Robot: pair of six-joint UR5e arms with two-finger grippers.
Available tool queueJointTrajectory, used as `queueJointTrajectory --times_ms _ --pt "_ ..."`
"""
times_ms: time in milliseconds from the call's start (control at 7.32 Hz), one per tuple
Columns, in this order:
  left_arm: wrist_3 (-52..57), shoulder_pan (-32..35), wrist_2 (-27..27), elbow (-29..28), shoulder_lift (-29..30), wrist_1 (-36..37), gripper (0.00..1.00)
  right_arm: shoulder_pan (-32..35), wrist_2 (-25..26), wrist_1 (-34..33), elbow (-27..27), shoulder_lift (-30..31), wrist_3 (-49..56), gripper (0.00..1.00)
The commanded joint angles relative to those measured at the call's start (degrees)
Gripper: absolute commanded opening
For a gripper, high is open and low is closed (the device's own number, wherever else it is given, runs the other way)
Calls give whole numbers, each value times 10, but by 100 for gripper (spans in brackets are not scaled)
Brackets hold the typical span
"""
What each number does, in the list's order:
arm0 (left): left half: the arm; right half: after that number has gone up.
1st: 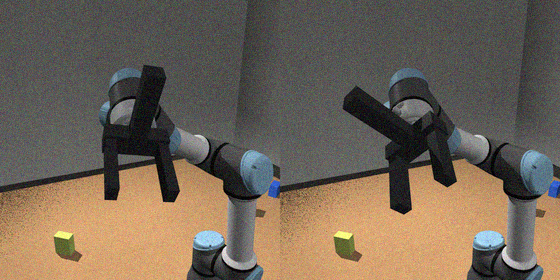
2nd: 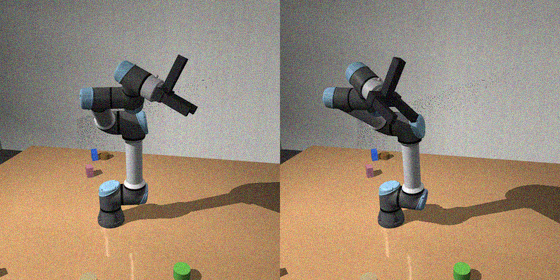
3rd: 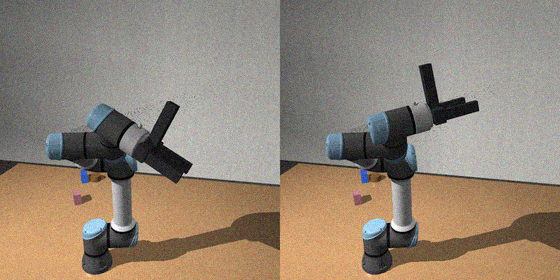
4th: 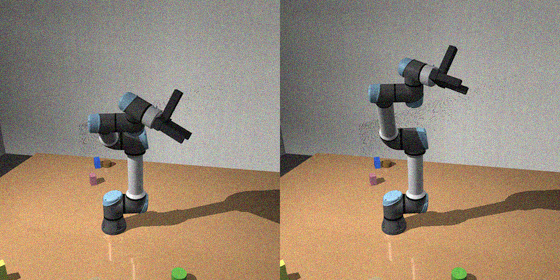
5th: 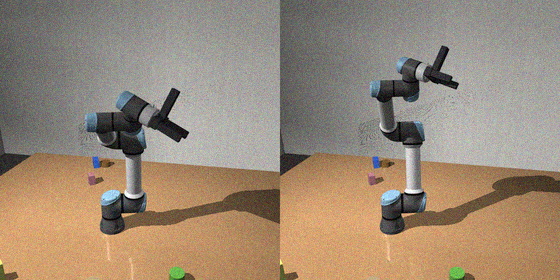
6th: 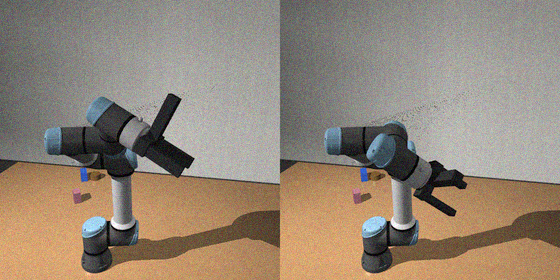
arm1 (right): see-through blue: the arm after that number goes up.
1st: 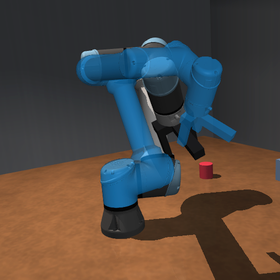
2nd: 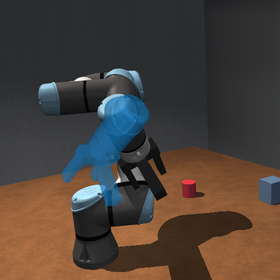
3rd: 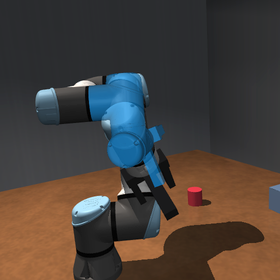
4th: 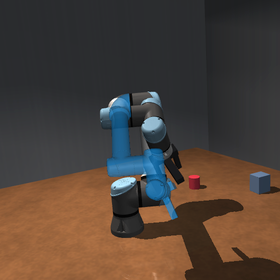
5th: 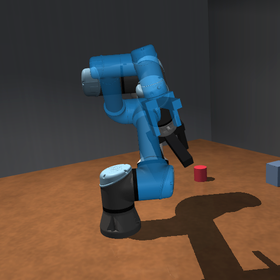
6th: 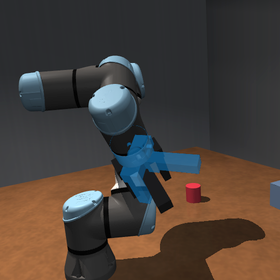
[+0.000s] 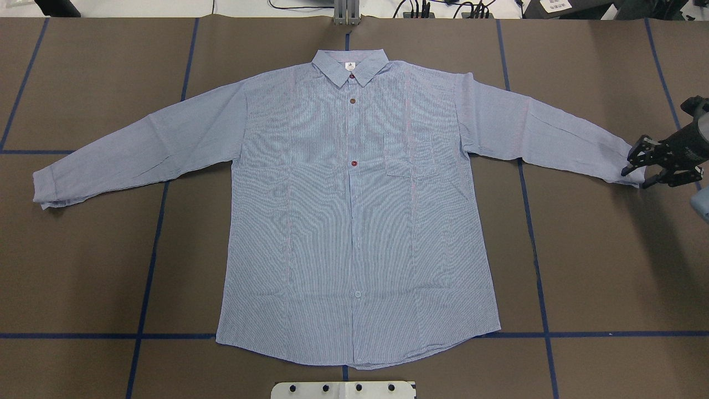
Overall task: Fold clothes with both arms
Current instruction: 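Reach the right gripper to the sleeve cuff nearest it and grasp, then carry the cuff with the right gripper across the shirt front toward the collar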
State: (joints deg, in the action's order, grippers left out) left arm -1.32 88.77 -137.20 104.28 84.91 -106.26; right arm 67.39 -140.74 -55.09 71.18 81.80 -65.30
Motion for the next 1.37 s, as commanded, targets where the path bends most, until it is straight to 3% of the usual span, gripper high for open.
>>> queueJointTrajectory --times_ms 0,273,547,820,1230 --pt "0 0 0 0 0 -1 100 3 -5 1 34 -1 -4 0" --pt "0 0 -1 1 0 -1 100 5 -2 -11 95 -40 -60 0" --pt "0 0 -2 -2 0 -2 100 -25 19 -32 101 -128 -89 0" --pt "0 0 -3 -1 0 -3 100 -108 126 -145 102 -267 -118 0" --pt "1 -1 -3 1 1 -4 100 -204 235 -151 90 -378 -166 0"
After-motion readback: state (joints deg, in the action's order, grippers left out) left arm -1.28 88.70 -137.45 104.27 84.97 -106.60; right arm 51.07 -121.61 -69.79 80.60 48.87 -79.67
